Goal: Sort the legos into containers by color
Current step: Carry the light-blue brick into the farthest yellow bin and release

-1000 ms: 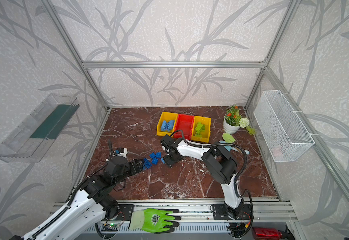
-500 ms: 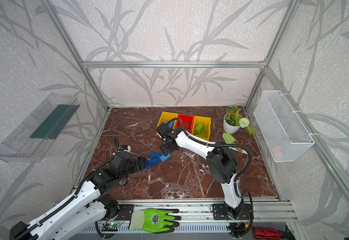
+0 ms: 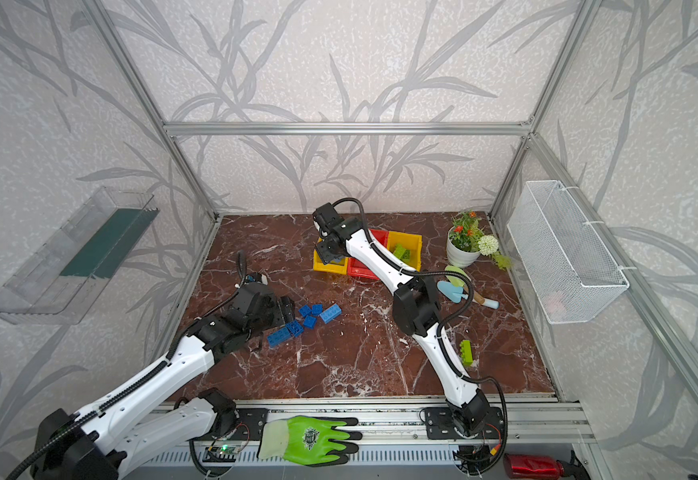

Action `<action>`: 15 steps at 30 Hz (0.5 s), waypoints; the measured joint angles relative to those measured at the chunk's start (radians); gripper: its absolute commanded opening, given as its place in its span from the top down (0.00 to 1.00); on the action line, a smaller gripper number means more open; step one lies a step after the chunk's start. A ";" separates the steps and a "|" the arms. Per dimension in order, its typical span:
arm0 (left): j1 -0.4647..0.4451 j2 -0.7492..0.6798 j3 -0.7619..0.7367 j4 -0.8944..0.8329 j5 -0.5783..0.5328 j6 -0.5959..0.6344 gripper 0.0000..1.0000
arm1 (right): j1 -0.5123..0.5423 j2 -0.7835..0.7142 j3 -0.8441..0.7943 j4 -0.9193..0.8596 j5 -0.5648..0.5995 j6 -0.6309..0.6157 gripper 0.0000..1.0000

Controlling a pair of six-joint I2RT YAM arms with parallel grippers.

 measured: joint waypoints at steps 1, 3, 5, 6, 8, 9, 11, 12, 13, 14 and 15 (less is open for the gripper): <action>0.002 0.016 0.011 0.002 0.000 0.002 0.11 | -0.003 0.037 0.051 -0.004 0.009 -0.009 0.46; 0.006 0.043 0.027 0.006 0.001 0.007 0.11 | -0.007 0.094 0.127 -0.006 0.026 -0.029 0.45; 0.013 0.068 0.040 0.009 0.002 0.010 0.11 | -0.010 0.135 0.167 0.003 0.038 -0.053 0.45; 0.014 0.077 0.045 0.010 0.003 0.011 0.11 | -0.013 0.147 0.172 0.009 0.041 -0.060 0.44; 0.019 0.096 0.056 0.009 0.005 0.015 0.11 | -0.019 0.165 0.172 0.017 0.041 -0.069 0.41; 0.022 0.103 0.060 0.010 0.005 0.016 0.11 | -0.021 0.171 0.172 0.019 0.037 -0.070 0.37; 0.029 0.121 0.074 0.010 0.006 0.018 0.11 | -0.031 0.179 0.173 0.028 0.024 -0.066 0.24; 0.031 0.128 0.080 0.011 0.008 0.018 0.11 | -0.037 0.181 0.174 0.031 0.017 -0.065 0.17; 0.033 0.135 0.087 0.011 0.010 0.018 0.11 | -0.045 0.182 0.177 0.034 0.008 -0.068 0.11; 0.034 0.143 0.093 0.013 0.012 0.019 0.11 | -0.053 0.182 0.179 0.038 0.000 -0.064 0.06; 0.035 0.148 0.097 0.014 0.013 0.018 0.11 | -0.059 0.182 0.182 0.040 -0.008 -0.069 0.03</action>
